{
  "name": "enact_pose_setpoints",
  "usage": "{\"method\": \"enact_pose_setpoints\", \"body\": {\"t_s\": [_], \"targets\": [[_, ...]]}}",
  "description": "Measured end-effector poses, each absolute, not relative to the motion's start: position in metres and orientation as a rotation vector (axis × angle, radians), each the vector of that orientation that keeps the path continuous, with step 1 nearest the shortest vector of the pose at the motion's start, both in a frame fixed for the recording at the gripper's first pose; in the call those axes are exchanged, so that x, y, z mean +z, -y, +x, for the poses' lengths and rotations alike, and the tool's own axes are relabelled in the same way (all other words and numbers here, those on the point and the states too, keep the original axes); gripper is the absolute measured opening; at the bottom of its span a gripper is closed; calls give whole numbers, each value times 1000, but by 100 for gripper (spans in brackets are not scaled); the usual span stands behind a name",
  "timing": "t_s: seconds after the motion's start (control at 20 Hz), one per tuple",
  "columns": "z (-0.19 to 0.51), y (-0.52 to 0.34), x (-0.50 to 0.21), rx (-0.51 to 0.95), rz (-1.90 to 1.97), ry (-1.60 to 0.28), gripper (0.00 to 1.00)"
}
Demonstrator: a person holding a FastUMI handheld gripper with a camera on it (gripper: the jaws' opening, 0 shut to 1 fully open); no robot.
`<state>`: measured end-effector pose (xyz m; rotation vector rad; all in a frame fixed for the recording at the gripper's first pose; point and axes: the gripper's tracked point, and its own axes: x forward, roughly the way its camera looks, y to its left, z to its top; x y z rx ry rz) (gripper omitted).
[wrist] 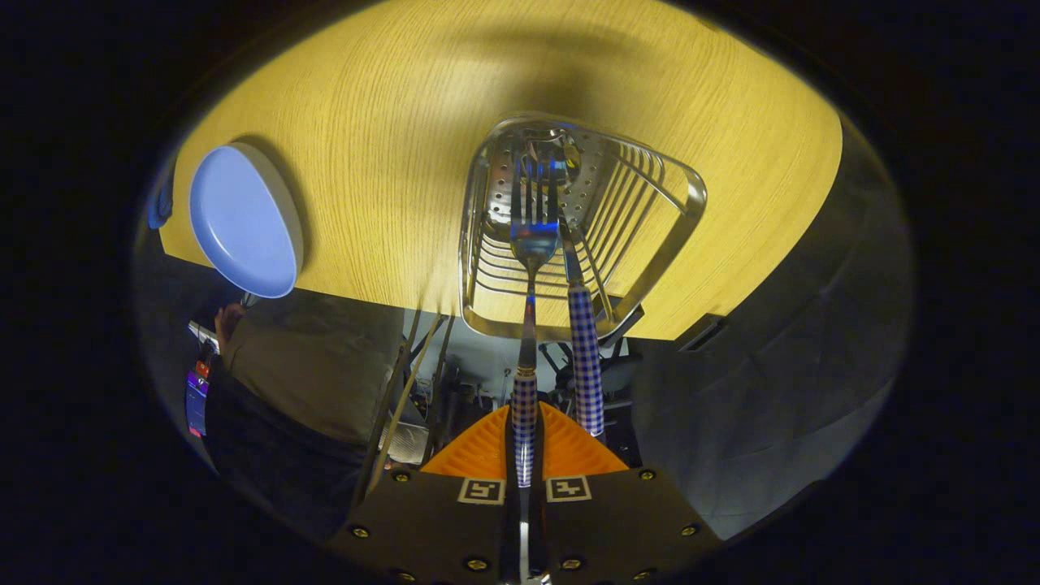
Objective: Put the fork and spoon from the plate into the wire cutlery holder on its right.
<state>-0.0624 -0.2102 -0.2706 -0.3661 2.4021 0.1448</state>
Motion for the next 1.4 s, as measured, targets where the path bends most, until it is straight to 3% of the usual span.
{"method": "enact_pose_setpoints", "body": {"t_s": [0.4,0.8,0.85,1.0,1.05,1.1,1.15,1.4], "targets": [[-45,213,-278,117,-387,-2452,4],[-33,212,-271,131,-408,-2408,14],[-33,209,-268,140,-396,-2398,29],[-42,199,-260,170,-337,-2343,56],[-44,198,-257,171,-330,-2319,79],[-45,201,-252,179,-353,-2292,88],[-46,204,-245,183,-371,-2266,95],[-46,209,-221,143,-355,-2070,95]]}}
